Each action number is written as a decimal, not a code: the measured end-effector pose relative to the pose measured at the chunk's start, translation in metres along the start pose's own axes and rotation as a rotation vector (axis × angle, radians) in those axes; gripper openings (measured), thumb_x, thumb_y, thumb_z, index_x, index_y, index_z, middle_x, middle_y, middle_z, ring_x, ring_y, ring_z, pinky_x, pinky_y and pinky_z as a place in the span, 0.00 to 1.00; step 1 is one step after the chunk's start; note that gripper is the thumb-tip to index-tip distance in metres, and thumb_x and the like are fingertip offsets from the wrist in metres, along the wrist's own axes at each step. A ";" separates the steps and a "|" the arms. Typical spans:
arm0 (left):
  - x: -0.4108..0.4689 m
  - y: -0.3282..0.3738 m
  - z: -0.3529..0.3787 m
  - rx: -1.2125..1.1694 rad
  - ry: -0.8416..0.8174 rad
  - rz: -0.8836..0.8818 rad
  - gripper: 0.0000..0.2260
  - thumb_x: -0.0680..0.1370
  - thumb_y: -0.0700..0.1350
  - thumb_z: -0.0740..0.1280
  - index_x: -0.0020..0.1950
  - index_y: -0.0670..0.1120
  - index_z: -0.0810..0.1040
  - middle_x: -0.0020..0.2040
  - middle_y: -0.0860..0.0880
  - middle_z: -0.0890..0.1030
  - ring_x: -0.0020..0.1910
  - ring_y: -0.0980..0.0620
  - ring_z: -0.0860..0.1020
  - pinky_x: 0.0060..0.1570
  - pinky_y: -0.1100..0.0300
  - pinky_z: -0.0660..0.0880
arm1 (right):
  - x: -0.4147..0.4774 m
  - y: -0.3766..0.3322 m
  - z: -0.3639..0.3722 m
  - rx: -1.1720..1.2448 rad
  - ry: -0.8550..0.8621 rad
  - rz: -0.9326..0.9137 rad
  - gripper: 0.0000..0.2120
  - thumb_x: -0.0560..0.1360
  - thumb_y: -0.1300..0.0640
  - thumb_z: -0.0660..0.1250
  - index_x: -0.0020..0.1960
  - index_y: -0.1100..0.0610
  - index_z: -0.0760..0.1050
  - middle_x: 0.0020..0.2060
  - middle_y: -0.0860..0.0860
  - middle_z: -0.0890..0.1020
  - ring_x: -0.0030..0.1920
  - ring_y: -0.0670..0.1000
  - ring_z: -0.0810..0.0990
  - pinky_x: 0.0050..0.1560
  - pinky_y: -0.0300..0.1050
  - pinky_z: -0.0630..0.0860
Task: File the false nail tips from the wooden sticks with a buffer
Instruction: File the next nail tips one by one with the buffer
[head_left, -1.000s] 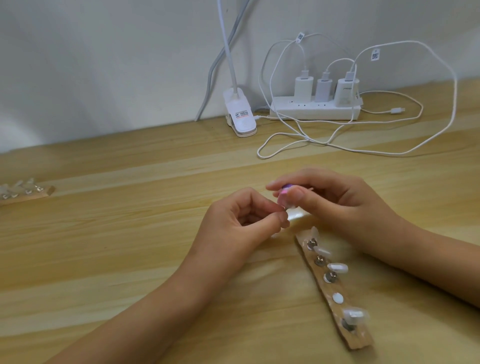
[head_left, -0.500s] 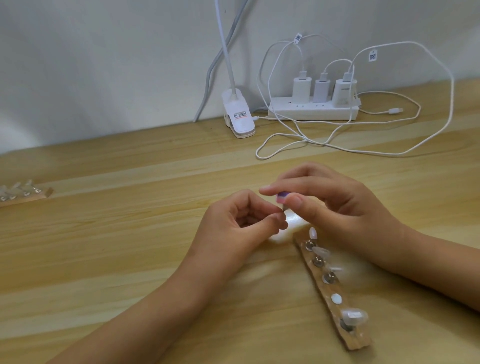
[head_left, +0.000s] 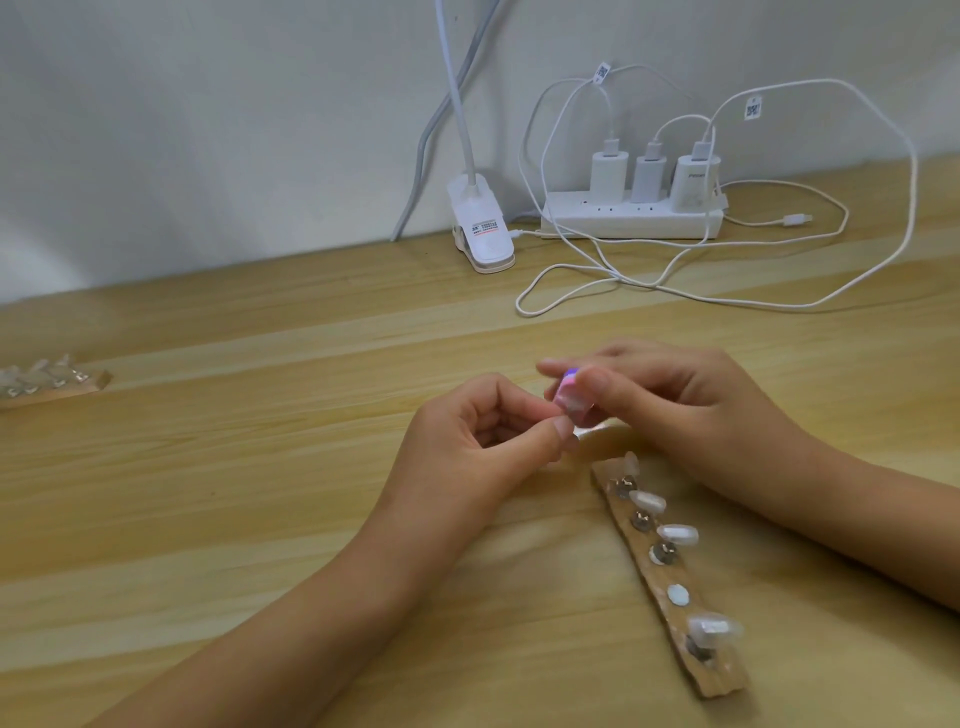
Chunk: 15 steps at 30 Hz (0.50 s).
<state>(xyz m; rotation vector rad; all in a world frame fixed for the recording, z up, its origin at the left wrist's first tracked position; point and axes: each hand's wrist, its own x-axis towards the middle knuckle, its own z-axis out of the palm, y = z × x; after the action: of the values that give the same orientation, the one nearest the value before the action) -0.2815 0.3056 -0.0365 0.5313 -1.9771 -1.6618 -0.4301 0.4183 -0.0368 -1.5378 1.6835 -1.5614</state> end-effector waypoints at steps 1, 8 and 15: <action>0.000 0.000 0.000 -0.006 0.000 0.001 0.05 0.72 0.36 0.73 0.39 0.44 0.80 0.38 0.45 0.85 0.37 0.54 0.82 0.43 0.62 0.78 | 0.000 0.000 0.001 0.001 0.009 -0.009 0.12 0.79 0.51 0.65 0.44 0.55 0.84 0.49 0.44 0.85 0.56 0.47 0.83 0.55 0.37 0.75; 0.000 0.001 0.000 -0.015 0.006 0.004 0.05 0.72 0.36 0.73 0.39 0.44 0.80 0.37 0.46 0.85 0.37 0.55 0.82 0.41 0.65 0.78 | 0.000 0.001 0.000 -0.044 0.016 -0.020 0.11 0.76 0.49 0.66 0.47 0.53 0.85 0.52 0.44 0.85 0.57 0.44 0.81 0.58 0.37 0.75; -0.001 0.001 0.000 -0.015 0.010 0.001 0.04 0.72 0.37 0.73 0.39 0.44 0.80 0.38 0.46 0.85 0.37 0.54 0.82 0.42 0.63 0.78 | 0.000 0.000 0.001 -0.079 0.008 -0.039 0.10 0.75 0.48 0.67 0.51 0.49 0.84 0.52 0.44 0.84 0.56 0.45 0.81 0.57 0.37 0.75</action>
<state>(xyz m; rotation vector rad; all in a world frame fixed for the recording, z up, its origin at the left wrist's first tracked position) -0.2810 0.3065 -0.0352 0.5321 -1.9559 -1.6687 -0.4295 0.4182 -0.0368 -1.6137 1.7493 -1.5395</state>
